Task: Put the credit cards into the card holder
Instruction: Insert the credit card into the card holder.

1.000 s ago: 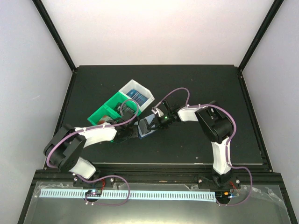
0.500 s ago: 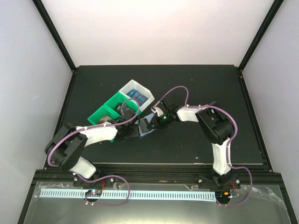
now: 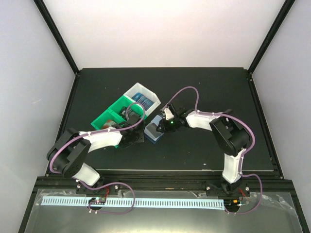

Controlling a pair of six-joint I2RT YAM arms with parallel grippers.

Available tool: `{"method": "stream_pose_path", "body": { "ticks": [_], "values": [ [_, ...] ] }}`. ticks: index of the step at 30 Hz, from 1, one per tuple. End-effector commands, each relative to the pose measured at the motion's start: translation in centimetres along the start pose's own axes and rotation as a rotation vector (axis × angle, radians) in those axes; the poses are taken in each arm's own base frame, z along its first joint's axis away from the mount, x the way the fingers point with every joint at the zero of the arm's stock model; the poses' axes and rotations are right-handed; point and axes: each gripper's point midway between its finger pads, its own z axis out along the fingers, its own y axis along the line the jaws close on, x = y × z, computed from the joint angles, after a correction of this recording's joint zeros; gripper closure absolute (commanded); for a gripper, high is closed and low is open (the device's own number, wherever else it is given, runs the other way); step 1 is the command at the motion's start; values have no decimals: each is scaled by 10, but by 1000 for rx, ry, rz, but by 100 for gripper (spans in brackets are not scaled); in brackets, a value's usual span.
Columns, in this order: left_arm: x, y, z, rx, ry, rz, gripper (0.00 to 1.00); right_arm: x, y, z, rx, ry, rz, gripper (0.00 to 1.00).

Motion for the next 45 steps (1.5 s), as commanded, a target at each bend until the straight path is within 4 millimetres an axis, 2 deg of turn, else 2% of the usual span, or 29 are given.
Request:
{"method": "stream_pose_path", "body": {
  "ticks": [1,6,16,26,35,45],
  "values": [
    [7,4,6,-19,37,13,81,-11,-7,-8,137,-51,-65,65],
    [7,1,7,-6,40,13,80,-20,0,-6,144,-68,-109,65],
    [6,-1,13,-20,54,6,80,-27,0,5,155,-59,-151,64],
    [8,1,16,-30,66,4,80,-14,3,23,88,21,-142,65],
    [8,0,18,-28,67,10,80,-8,27,22,-50,42,-150,68],
    [9,0,19,-29,72,15,81,-5,32,24,-88,57,-149,69]
  ]
}}
